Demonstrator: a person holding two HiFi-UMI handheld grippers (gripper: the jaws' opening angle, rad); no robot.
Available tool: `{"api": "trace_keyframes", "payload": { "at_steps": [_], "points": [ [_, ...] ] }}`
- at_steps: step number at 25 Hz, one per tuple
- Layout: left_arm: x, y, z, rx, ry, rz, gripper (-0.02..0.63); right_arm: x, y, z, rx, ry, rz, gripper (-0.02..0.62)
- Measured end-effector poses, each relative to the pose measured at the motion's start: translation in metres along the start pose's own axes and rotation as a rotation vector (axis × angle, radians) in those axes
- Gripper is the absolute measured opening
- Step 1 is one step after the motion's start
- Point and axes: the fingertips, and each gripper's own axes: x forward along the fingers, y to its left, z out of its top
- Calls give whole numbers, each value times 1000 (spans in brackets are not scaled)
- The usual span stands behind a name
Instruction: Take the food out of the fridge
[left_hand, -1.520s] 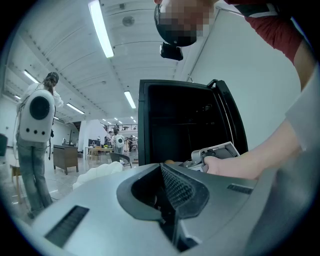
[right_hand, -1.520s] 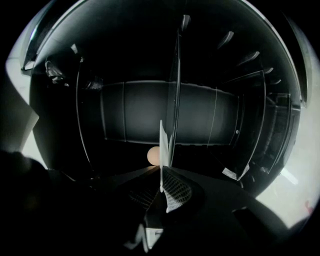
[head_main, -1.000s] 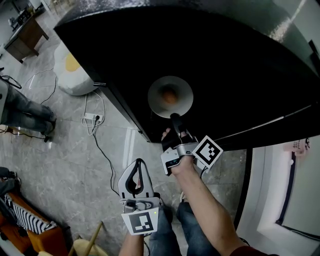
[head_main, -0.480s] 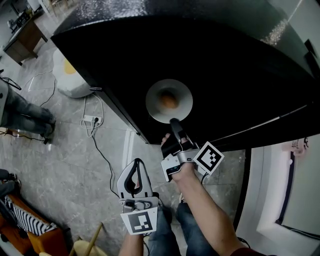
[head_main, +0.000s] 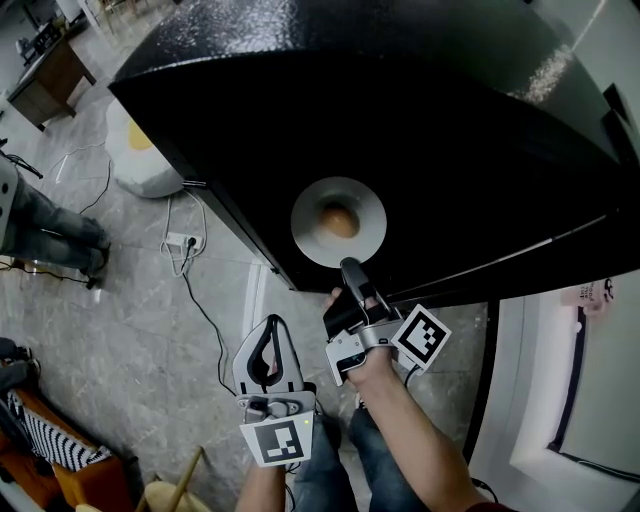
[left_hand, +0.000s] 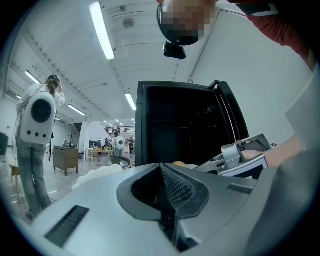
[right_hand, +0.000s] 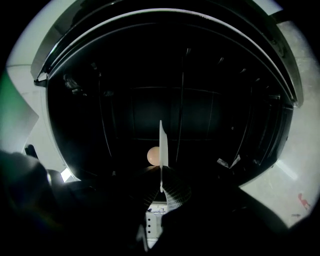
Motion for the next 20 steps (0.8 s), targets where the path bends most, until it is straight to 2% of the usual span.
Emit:
{"api": "trace_keyframes", "payload": {
  "at_steps": [9,20],
  "points": [
    [0,5,5,0,-7,6,14,-22,6,-9,49,1,-20,29],
    [12,12,4,-8,-1,20,14,-41,11,-14,52,21,-53,28]
  ]
}}
